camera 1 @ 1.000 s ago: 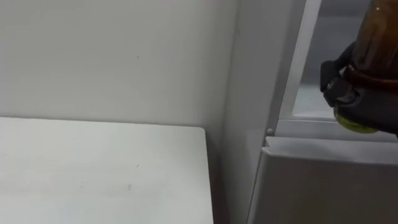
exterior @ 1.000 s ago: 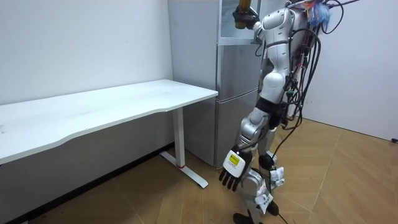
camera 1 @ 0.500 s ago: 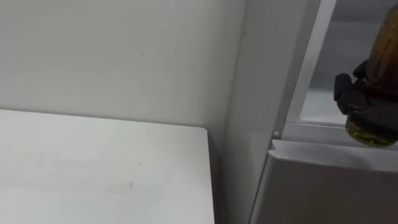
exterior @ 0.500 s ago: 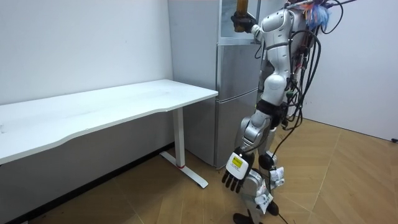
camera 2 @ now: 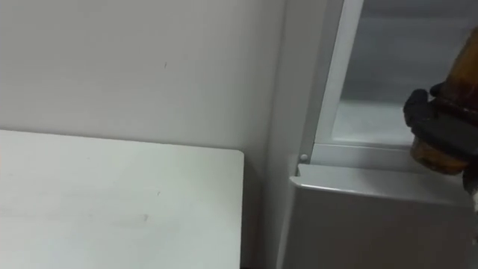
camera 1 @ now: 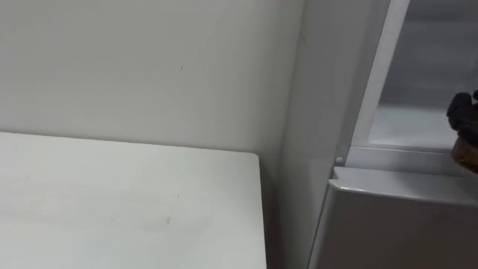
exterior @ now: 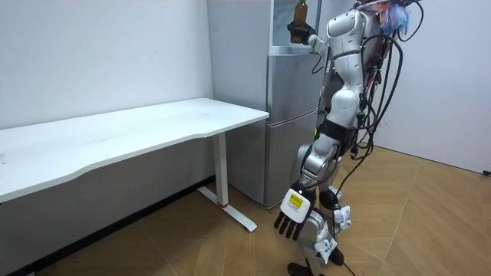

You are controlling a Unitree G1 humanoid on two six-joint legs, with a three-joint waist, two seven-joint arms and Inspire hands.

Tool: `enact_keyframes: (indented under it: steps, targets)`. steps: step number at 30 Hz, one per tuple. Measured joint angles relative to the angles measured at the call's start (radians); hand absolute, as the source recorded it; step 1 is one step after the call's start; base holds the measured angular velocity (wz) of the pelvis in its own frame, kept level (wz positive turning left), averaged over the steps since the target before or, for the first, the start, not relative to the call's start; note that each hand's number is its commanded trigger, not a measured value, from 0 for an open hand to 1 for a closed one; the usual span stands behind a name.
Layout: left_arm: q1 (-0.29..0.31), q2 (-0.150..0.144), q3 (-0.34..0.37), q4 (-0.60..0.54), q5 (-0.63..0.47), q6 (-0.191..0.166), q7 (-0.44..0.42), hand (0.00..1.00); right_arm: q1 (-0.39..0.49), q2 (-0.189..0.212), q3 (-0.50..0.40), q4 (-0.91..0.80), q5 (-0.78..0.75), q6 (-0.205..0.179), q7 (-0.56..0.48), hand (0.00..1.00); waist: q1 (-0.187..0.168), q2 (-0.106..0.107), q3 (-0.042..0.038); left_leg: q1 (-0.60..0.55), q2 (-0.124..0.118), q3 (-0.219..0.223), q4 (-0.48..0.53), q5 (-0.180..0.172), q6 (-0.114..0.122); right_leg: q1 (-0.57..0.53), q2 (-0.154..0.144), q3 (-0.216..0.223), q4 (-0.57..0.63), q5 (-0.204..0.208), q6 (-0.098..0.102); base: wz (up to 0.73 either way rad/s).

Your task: Put the bottle in the upper fridge

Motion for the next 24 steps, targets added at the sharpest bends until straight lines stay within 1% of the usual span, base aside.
enact_keyframes:
  steps: [3,5,7,9,10,11,12,14,16,18,20,21,22,23,24]
  targets:
    - [0.0,0.0,0.0,-0.006,0.001,0.007,0.0,0.0,-0.008,0.0,0.0,0.005,-0.002,0.0,-0.028,1.0,0.011,-0.007,0.0026,-0.001,0.0,-0.001,0.001,0.0,0.0,-0.001,0.001,0.0,-0.002,0.0,0.0,0.0]
    - [0.001,0.0,0.0,-0.015,0.001,0.018,0.0,0.0,-0.014,0.0,0.002,0.026,-0.002,0.0,-0.034,1.0,0.015,-0.011,0.0004,-0.001,0.0,-0.003,0.001,0.0,0.0,-0.003,0.0,-0.002,-0.002,0.0,0.0,0.0]
    - [0.001,0.001,0.0,-0.023,0.004,0.023,0.0,0.0,-0.028,0.0,0.003,0.052,-0.003,0.012,-0.038,1.0,0.019,-0.014,-0.0004,-0.008,-0.001,-0.003,0.001,0.0,0.0,-0.008,0.0,-0.002,-0.002,0.0,0.0,0.0]
    - [0.003,0.001,0.0,-0.036,0.005,0.038,0.0,0.0,-0.044,0.0,0.003,0.071,-0.005,0.036,-0.048,1.0,0.027,-0.014,-0.0019,-0.016,-0.001,-0.005,0.002,0.0,0.0,-0.017,0.0,-0.003,0.001,0.0,0.0,0.0]
    - [0.004,0.001,0.0,-0.037,0.005,0.041,0.0,0.0,-0.05,-0.001,0.003,0.078,-0.005,0.042,-0.049,1.0,0.031,-0.014,-0.0023,-0.017,-0.001,-0.006,0.002,0.0,0.0,-0.018,0.0,-0.004,0.001,0.0,0.0,0.05]
    - [0.005,0.003,0.0,-0.037,0.007,0.044,0.0,0.0,-0.057,-0.005,0.003,0.091,-0.002,0.05,-0.057,1.0,0.032,-0.014,-0.0026,-0.019,-0.001,-0.012,0.002,0.0,0.0,-0.018,0.0,-0.01,0.001,0.0,0.0,0.13]
    - [0.005,0.003,0.0,-0.041,0.01,0.049,0.0,0.0,-0.061,-0.019,0.003,0.108,0.002,0.051,-0.06,1.0,0.035,-0.014,-0.0028,-0.023,-0.002,-0.018,0.002,0.0,0.0,-0.018,-0.001,-0.017,0.001,0.0,0.0,0.15]
    - [0.005,0.003,0.0,-0.045,0.011,0.059,0.0,0.0,-0.074,-0.03,0.003,0.12,0.01,0.054,-0.07,1.0,0.039,-0.014,-0.0037,-0.028,-0.002,-0.024,0.002,0.001,-0.001,-0.02,-0.001,-0.025,0.001,0.0,0.0,0.12]
    - [0.011,0.003,0.0,-0.047,0.01,0.064,0.0,0.0,-0.093,-0.03,0.004,0.127,0.017,0.066,-0.075,1.0,0.04,-0.013,-0.0038,-0.029,-0.001,-0.024,0.002,0.002,-0.003,-0.02,0.0,-0.026,0.0,0.0,0.0,0.03]
    - [0.02,0.003,0.0,-0.052,0.01,0.068,0.0,0.0,-0.148,-0.03,0.014,0.193,0.032,0.072,-0.063,1.0,0.043,-0.015,-0.0039,-0.027,-0.002,-0.024,0.003,0.003,-0.004,-0.019,0.001,-0.027,0.001,0.0,0.0,0.0]
    - [0.022,0.003,0.0,-0.052,0.009,0.069,0.0,0.0,-0.184,-0.031,0.017,0.251,0.032,0.072,-0.054,1.0,0.05,-0.017,-0.0037,-0.027,-0.003,-0.024,0.004,0.003,-0.004,-0.019,0.001,-0.028,0.001,0.0,0.0,0.0]
    - [0.022,0.003,0.0,-0.051,0.004,0.068,0.0,0.0,-0.189,-0.031,0.017,0.271,0.03,0.068,-0.054,1.0,0.06,-0.019,-0.004,-0.026,-0.003,-0.023,0.004,0.003,-0.004,-0.018,0.0,-0.028,0.001,0.0,0.0,0.0]
    - [0.022,0.003,0.0,-0.049,0.001,0.068,0.0,0.0,-0.195,-0.031,0.018,0.281,0.03,0.068,-0.053,1.0,0.062,-0.021,-0.0037,-0.024,-0.002,-0.024,0.004,0.003,-0.004,-0.017,0.0,-0.029,0.001,0.0,0.0,0.0]
    - [0.023,0.004,0.0,-0.046,-0.001,0.069,0.0,0.0,-0.208,-0.033,0.031,0.309,0.031,0.068,-0.049,1.0,0.067,-0.025,-0.0024,-0.02,-0.001,-0.024,0.004,0.003,-0.004,-0.013,0.0,-0.033,0.0,0.0,0.0,0.0]
    - [0.023,0.004,0.0,-0.043,-0.001,0.069,0.0,0.0,-0.219,-0.037,0.044,0.331,0.033,0.068,-0.042,1.0,0.068,-0.03,-0.0029,-0.017,0.0,-0.024,0.004,0.003,-0.004,-0.01,-0.001,-0.039,0.0,0.0,0.0,0.0]
